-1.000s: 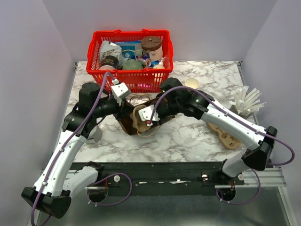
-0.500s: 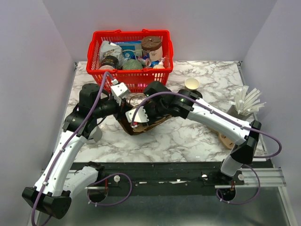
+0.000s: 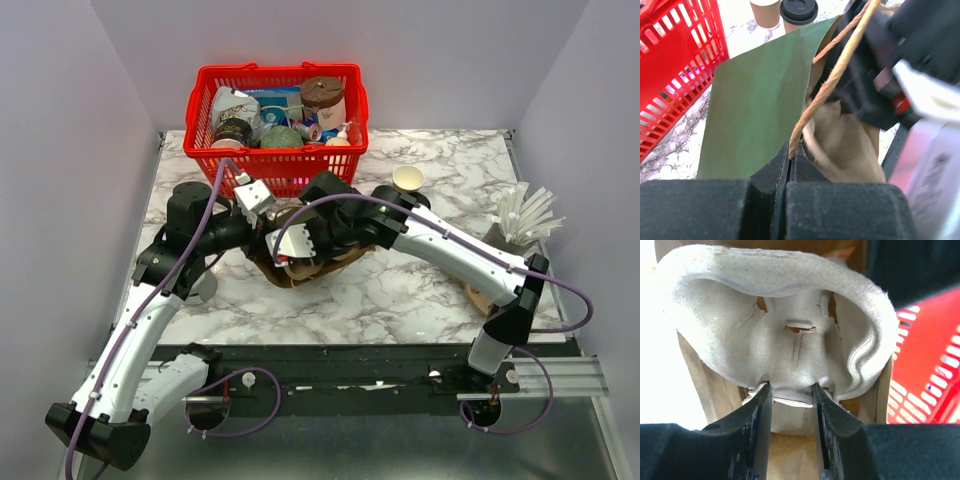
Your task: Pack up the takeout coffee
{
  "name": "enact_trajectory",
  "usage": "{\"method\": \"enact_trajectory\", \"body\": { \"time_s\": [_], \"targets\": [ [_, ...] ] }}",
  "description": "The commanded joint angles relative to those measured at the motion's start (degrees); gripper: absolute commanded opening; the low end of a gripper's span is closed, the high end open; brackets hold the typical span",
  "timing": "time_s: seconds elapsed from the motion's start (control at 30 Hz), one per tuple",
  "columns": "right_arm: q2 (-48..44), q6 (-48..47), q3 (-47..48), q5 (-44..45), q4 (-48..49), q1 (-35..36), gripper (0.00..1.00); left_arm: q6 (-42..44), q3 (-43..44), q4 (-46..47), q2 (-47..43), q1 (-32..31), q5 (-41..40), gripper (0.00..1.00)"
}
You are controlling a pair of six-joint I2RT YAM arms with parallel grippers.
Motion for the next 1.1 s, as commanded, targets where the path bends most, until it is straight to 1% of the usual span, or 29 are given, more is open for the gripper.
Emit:
{"method": "enact_trajectory", "body": {
  "time_s": [0.0,0.03,0.1,0.17,0.23,0.3,0.4,0.57,0.83,0.97,1.07],
  "targets": [
    [-3.35,2.11,-0.12,6.44,-1.92,-0.40,0.01,2.58,-0.05,-2.50,-0.70,0.06,-1.61,0.00],
    [-4.74,2.63,-0.30,5.83,-1.49,-0.74,0.01,2.93,-0.04,-2.94,-0.79,-0.02,-2.22,0.00],
    [-6.77,4.30,-1.44,0.40,-0.26,-1.45,0.00,3.55,-0.22,-3.12,-0.79,-0.02,-2.58,0.00],
    [-10.37,4.40,-6.26,-1.81,3.86,-1.63,0.01,4.07,-0.31,-3.56,-1.05,-0.02,-2.93,0.00],
    [-12.05,4.31,-9.86,-1.39,7.63,-1.54,0.00,4.78,-0.05,-4.26,-1.06,-0.02,-3.19,0.00],
    [-12.67,4.66,-10.41,0.02,8.53,-1.63,0.00,5.57,0.22,-4.96,-1.23,-0.02,-3.46,0.00],
    [-11.09,6.06,-9.71,1.51,8.89,-1.80,0.01,5.75,0.13,-5.58,-1.67,-0.02,-2.93,0.00],
    [-10.12,8.44,-8.03,-0.15,9.93,-1.89,0.00,5.31,-0.05,-6.20,-1.93,-0.02,-2.23,0.00],
    [-7.40,11.78,-8.13,3.71,11.35,-1.89,0.01,5.05,0.83,-6.81,-2.29,-0.02,0.41,0.00],
    [-3.28,11.52,-6.12,5.11,9.51,-1.89,0.00,3.82,1.27,-6.02,-1.85,-0.02,1.11,0.00],
    [-1.86,8.27,-5.84,5.99,8.01,-1.98,0.01,3.29,1.71,-5.93,-1.50,-0.02,1.20,0.00]
  ]
}}
